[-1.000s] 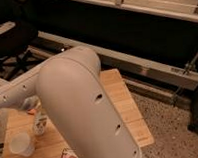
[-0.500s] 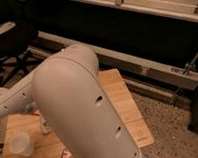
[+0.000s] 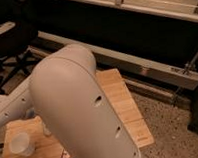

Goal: Stand the bottle upright

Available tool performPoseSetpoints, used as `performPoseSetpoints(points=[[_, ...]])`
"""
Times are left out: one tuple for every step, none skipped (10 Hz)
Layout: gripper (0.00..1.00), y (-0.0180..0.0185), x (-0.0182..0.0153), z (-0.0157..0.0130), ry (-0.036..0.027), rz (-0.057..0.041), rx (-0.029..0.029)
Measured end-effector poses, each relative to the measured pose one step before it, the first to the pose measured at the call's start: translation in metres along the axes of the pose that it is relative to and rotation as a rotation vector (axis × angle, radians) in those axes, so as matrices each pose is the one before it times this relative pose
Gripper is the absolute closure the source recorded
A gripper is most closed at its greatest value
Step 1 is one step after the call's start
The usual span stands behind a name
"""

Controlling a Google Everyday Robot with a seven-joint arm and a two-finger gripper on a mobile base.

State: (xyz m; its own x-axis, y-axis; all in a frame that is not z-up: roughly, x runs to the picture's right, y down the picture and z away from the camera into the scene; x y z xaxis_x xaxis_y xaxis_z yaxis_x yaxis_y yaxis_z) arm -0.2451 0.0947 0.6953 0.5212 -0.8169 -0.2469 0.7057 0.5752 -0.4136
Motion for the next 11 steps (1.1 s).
performPoseSetpoints(points=[[1.0, 0.00105, -0.00294, -0.00202, 0.00691, -0.00771, 0.00891], [1.0, 0.00112, -0.00209, -0.00094, 0.00433, -0.0049, 0.00503], [1.0, 0.00146, -0.00155, -0.00101, 0.00711, -0.00501, 0.00706], [1.0, 0.00074, 0.00006, -0.00047, 0.00694, -0.00209, 0.00559], [1.0, -0.00019, 0.00187, -0.00073, 0.02228, -0.00973, 0.01696], [1.0, -0.00148, -0.0007, -0.00091, 0.00756, -0.00572, 0.0106], [0.99, 0.00022, -0.00006, 0.00014, 0.00026, -0.00064, -0.00016], [0.99, 0.00033, 0.00036, 0.00048, 0.0001, 0.00061, -0.00104], [0.99, 0.00018, 0.00025, 0.00026, 0.00003, 0.00044, -0.00058], [0.99, -0.00014, -0.00017, -0.00022, -0.00008, -0.00021, 0.00038], [0.99, -0.0003, -0.00049, -0.00053, -0.00013, -0.00094, 0.00106]])
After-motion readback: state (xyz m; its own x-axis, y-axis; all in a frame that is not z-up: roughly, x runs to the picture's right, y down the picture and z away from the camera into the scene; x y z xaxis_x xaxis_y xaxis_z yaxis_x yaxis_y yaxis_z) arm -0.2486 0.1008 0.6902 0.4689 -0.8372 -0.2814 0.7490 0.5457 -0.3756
